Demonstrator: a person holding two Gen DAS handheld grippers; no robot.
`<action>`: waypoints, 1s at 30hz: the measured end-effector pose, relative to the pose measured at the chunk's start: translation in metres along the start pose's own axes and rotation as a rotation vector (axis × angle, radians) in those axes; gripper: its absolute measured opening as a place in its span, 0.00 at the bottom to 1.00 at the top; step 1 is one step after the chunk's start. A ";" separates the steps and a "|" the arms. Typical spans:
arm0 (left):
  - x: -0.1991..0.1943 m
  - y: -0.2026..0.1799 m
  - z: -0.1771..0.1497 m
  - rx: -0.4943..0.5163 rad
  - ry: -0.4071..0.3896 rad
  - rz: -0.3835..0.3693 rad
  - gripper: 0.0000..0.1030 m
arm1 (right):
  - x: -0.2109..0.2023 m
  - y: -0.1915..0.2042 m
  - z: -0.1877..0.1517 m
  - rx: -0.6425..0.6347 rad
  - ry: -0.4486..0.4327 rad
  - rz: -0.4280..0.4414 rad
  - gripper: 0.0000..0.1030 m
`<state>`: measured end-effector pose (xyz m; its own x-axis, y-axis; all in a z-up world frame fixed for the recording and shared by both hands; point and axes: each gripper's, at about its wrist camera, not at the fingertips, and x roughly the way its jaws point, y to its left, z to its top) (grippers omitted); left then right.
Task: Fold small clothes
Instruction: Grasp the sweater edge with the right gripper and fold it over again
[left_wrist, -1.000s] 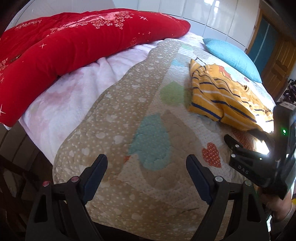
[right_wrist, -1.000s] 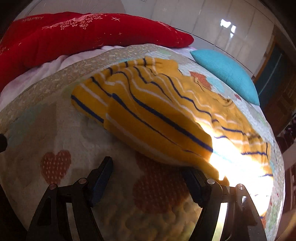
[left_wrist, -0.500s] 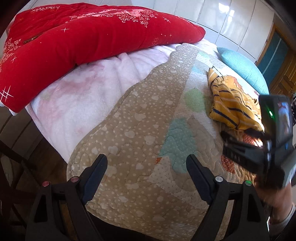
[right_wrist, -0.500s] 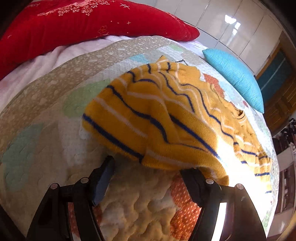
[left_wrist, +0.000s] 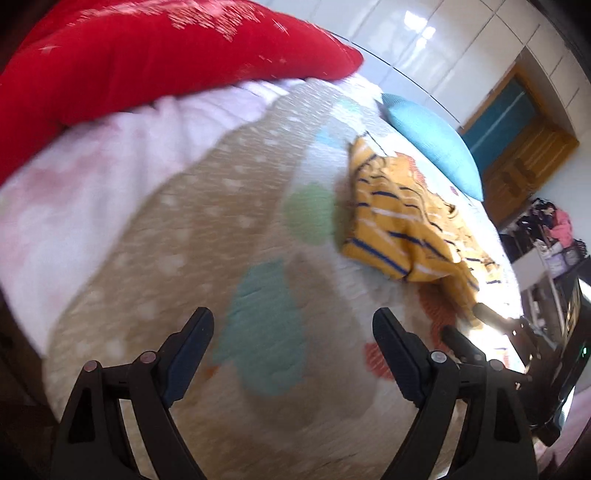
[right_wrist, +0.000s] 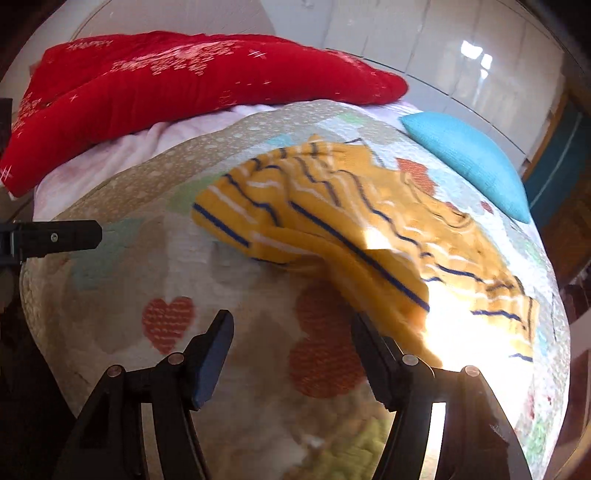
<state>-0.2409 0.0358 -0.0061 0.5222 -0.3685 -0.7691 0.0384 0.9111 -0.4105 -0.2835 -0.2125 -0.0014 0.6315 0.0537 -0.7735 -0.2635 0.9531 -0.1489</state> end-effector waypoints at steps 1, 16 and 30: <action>0.008 -0.007 0.006 0.020 0.000 -0.011 0.84 | -0.005 -0.017 -0.003 0.039 -0.012 -0.025 0.69; 0.090 -0.026 0.083 0.222 -0.016 0.557 0.52 | -0.010 -0.231 -0.111 0.655 0.076 -0.129 0.65; 0.010 -0.048 0.019 0.093 -0.008 0.153 0.69 | 0.034 -0.294 -0.113 1.023 -0.097 0.333 0.78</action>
<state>-0.2215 -0.0076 0.0154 0.5350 -0.2233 -0.8148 0.0368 0.9697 -0.2416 -0.2674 -0.5247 -0.0535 0.7074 0.3370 -0.6213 0.2731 0.6804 0.6800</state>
